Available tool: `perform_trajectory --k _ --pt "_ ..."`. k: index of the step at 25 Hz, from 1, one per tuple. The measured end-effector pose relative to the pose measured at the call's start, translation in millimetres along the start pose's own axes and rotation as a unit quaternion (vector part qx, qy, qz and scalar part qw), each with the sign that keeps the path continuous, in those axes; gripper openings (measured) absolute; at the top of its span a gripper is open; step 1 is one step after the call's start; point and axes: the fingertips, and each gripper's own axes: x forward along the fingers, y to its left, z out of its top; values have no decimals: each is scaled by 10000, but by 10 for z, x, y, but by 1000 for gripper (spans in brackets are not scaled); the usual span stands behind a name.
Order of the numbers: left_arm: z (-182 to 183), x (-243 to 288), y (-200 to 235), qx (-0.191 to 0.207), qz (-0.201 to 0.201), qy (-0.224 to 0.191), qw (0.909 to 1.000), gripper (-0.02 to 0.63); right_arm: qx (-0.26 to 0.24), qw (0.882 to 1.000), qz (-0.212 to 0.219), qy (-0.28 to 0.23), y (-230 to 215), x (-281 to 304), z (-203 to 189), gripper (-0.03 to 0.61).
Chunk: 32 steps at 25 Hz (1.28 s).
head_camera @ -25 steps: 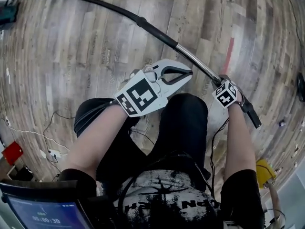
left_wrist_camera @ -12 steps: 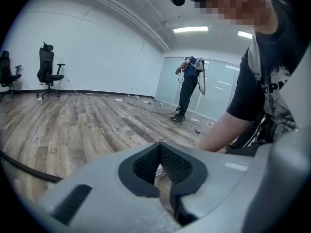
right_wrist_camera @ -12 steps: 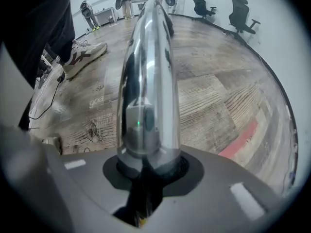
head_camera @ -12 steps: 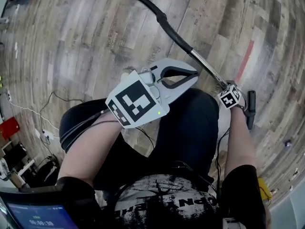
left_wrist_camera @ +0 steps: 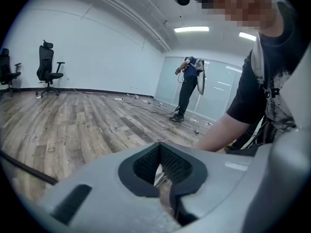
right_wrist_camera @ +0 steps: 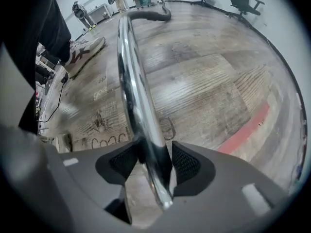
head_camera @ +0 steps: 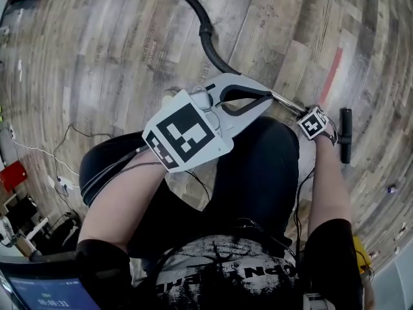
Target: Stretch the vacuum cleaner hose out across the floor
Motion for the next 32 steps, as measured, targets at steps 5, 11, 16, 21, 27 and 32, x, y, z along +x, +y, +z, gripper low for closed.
perform_trajectory --k 5,11,16,21,27,32 --pt "-20 27 -51 64 -78 74 9999 0 76 9999 -92 68 -61 -76 -184 198" --pt "-22 81 -64 95 -117 57 9999 0 353 9993 68 -60 0 -115 -200 140" --pt "-22 118 -91 76 -265 87 9996 0 397 9992 72 -68 37 -191 -146 6" --pt "-104 56 -60 148 -536 131 9984 0 1004 9941 -112 -403 -64 -185 -80 6" --pt "371 -310 399 405 -970 -175 9943 0 1687 9835 -315 -572 -89 -900 299 6" --pt "866 -763 419 620 -881 -140 9941 1 1920 9734 -554 -1118 14 -2260 772 6"
